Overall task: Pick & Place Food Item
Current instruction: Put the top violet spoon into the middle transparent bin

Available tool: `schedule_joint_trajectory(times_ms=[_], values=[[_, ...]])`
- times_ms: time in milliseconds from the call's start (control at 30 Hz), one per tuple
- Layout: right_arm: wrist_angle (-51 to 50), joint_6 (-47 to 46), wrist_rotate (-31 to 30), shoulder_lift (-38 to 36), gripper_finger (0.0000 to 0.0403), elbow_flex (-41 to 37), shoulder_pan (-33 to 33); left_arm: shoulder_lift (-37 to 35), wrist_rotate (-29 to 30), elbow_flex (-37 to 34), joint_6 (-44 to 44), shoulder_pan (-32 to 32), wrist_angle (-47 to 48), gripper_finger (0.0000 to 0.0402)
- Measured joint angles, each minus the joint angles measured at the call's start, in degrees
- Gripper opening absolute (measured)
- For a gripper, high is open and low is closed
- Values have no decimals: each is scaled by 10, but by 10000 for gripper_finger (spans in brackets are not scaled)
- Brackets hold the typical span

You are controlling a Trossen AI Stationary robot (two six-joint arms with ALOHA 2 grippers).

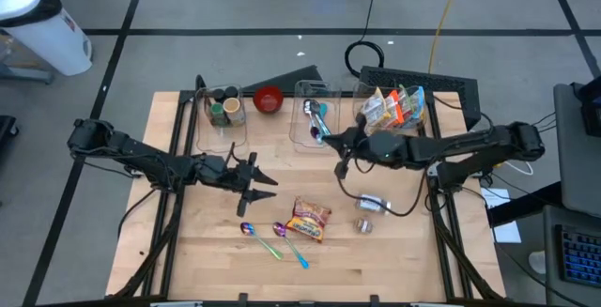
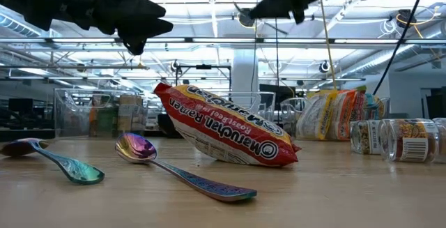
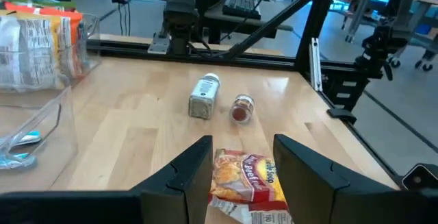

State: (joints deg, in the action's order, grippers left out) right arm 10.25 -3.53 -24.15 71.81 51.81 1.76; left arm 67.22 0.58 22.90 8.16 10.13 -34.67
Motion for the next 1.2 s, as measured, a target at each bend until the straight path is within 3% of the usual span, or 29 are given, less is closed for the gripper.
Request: schedule_joint_trajectory(times_ms=[200, 333, 600, 833, 1000, 1200], values=[[142, 97, 2, -4, 0, 0, -29, 0, 7, 0, -32, 0, -63, 163], [157, 118, -1, -4, 0, 20, -68, 0, 31, 0, -76, 0, -103, 163], [12, 113, -3, 40, 0, 149, -109, 0, 93, 0, -127, -19, -175, 164], [-154, 102, -73, 157, 0, 327, -108, -3, 89, 0, -74, -69, -202, 163], [-223, 45, -71, 229, 0, 411, -134, -4, 79, 0, -77, -79, -184, 163], [-226, -20, 73, 264, 0, 413, -167, -4, 35, 0, -76, -79, -179, 163]])
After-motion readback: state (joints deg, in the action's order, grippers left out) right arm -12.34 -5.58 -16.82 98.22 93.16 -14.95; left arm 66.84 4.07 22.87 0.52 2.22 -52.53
